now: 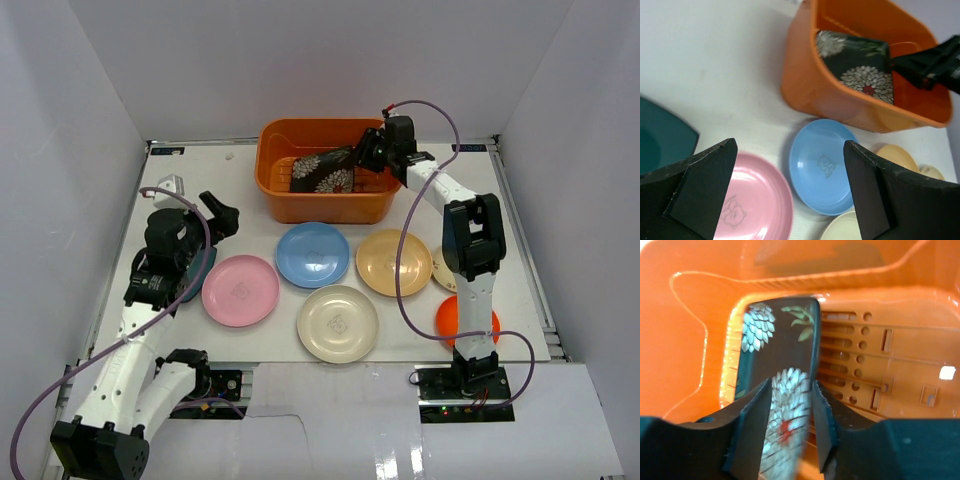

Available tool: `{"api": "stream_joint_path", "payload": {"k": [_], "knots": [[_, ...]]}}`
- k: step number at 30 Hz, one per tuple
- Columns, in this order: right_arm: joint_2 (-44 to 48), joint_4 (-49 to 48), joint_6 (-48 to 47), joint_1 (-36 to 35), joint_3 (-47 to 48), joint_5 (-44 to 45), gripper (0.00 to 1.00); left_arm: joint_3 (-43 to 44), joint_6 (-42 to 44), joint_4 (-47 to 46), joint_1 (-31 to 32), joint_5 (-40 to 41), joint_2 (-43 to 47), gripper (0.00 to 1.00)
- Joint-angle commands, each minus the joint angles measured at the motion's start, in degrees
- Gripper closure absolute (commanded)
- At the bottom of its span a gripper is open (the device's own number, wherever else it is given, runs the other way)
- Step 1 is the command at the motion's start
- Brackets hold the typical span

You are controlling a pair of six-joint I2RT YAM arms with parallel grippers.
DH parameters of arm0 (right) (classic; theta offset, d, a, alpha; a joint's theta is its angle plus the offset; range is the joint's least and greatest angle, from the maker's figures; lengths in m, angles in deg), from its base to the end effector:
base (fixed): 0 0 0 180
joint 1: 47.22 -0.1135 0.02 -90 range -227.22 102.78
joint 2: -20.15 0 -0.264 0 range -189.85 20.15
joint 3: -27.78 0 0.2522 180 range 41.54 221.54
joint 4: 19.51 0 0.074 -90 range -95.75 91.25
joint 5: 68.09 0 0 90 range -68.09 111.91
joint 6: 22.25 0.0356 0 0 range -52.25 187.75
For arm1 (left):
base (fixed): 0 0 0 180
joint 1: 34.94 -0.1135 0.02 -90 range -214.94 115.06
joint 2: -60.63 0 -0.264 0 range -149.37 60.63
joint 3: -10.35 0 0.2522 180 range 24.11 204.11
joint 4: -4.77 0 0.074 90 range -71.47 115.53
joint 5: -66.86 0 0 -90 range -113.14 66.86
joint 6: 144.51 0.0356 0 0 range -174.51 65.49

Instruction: Place the plates into the plastic bin on the countertop

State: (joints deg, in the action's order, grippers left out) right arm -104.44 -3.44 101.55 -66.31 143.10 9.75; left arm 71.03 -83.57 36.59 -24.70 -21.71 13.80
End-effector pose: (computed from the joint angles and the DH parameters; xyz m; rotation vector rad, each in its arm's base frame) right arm 0.4862 0.1762 0.2436 0.1278 2.0913 0.7886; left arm 0.1856 -0.0326 0.3326 -0.3292 1.8802 -0.4442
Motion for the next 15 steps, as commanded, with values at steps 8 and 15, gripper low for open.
{"api": "stream_joint_path", "payload": {"k": [8, 15], "knots": [[1.7, 1.9, -9.4, -1.9, 6.9, 4.9, 0.24, -8.4, -11.7, 13.0, -0.8, 20.1, 3.1, 0.02], [10.6, 2.3, -18.5, -4.7, 5.6, 7.3, 0.03, -11.1, -11.9, 7.7, -18.2, 2.1, -1.1, 0.02]]}}
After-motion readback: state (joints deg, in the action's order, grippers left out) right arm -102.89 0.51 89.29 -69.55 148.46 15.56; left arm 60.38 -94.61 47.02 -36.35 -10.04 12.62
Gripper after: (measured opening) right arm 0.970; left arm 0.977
